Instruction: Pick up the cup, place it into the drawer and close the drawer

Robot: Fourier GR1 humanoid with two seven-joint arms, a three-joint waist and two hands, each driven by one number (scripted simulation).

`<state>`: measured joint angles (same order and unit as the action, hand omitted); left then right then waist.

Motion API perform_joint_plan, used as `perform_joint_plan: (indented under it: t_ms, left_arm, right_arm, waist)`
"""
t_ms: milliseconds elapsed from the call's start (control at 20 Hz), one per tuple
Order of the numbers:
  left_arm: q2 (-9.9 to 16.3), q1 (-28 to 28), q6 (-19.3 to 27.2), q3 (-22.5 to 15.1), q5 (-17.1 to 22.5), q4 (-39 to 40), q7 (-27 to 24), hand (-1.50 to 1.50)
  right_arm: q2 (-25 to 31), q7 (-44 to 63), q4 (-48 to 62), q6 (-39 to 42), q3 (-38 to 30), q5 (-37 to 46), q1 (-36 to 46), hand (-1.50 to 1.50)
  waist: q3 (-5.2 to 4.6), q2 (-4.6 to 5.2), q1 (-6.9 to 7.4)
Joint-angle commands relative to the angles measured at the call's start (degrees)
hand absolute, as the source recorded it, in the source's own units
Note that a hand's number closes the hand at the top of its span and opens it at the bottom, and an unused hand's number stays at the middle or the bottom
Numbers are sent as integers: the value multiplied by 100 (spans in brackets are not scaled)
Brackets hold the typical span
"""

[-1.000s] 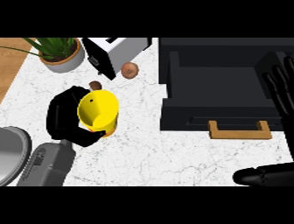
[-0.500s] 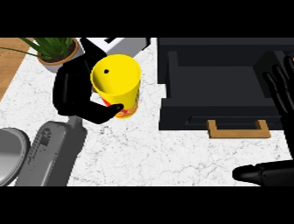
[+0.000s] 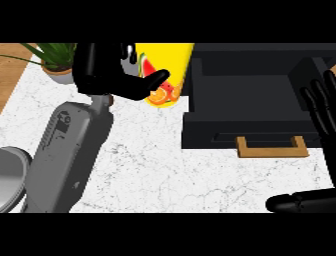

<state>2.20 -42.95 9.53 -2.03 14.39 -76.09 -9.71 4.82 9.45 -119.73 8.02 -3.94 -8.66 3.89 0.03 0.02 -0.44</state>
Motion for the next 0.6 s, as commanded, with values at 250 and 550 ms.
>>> perform_joint_plan:
  t_ms: [250,550]
  left_arm:
    - [-199,-1438,401,95,-225,1206,389,150]
    - [-219,-1798,994,-656,98,2397,-358,150]
  right_arm:
    - [32,219,-165,-2,-20,-103,-42,-150]
    - [165,-33,171,139,-211,-166,157,-150]
  waist:
    - [-2,4,-43]
    - [0,26,-111]
